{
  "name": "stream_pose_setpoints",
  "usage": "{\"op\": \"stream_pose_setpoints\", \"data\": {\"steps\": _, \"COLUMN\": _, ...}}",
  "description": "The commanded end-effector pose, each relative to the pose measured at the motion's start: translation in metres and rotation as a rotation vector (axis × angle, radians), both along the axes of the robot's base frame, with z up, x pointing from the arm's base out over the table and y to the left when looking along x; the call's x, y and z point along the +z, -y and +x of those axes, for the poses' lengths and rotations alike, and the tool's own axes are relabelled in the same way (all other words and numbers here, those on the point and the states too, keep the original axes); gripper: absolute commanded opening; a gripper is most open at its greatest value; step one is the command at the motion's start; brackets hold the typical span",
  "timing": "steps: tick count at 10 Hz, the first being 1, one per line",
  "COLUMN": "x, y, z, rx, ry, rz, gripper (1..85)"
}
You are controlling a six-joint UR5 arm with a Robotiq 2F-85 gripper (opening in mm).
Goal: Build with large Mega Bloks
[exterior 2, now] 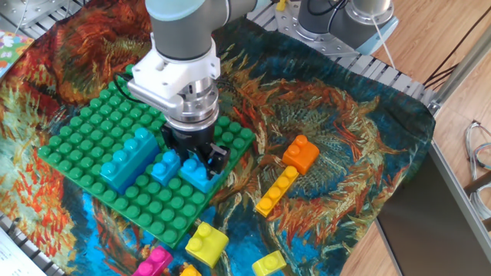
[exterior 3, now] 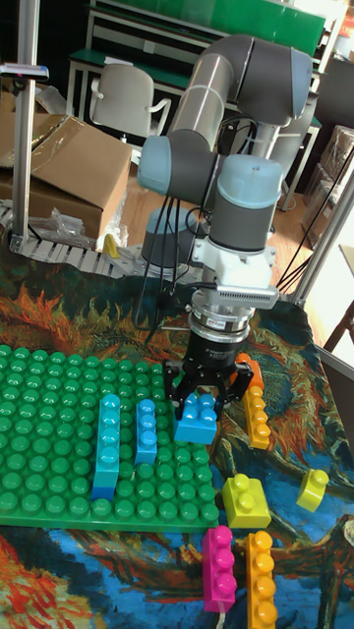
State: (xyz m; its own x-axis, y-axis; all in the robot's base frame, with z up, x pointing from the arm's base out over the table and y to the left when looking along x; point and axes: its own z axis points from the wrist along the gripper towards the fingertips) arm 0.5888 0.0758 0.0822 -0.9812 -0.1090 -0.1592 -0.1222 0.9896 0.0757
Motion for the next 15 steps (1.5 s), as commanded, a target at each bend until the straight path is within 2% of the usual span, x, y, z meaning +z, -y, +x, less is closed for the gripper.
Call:
{"op": "stream_pose_setpoints", "data": {"steps": 1, "x": -0.009, "y": -0.005, "z": -0.003, "rx": 0.007, "ry": -0.005, "rz": 0.015, "gripper": 1.3}}
{"op": "stream_pose_setpoints", "data": {"steps": 5, "x": -0.013, "y": 0.001, "z": -0.017, "rx": 0.036, "ry": -0.019, "rz": 0.006, "gripper": 1.3}}
{"op": "stream_pose_setpoints", "data": {"steps": 15, "x": -0.019, "y": -0.003, "z": -0.013, "rx": 0.084, "ry": -0.021, "rz": 0.005, "gripper": 1.3}}
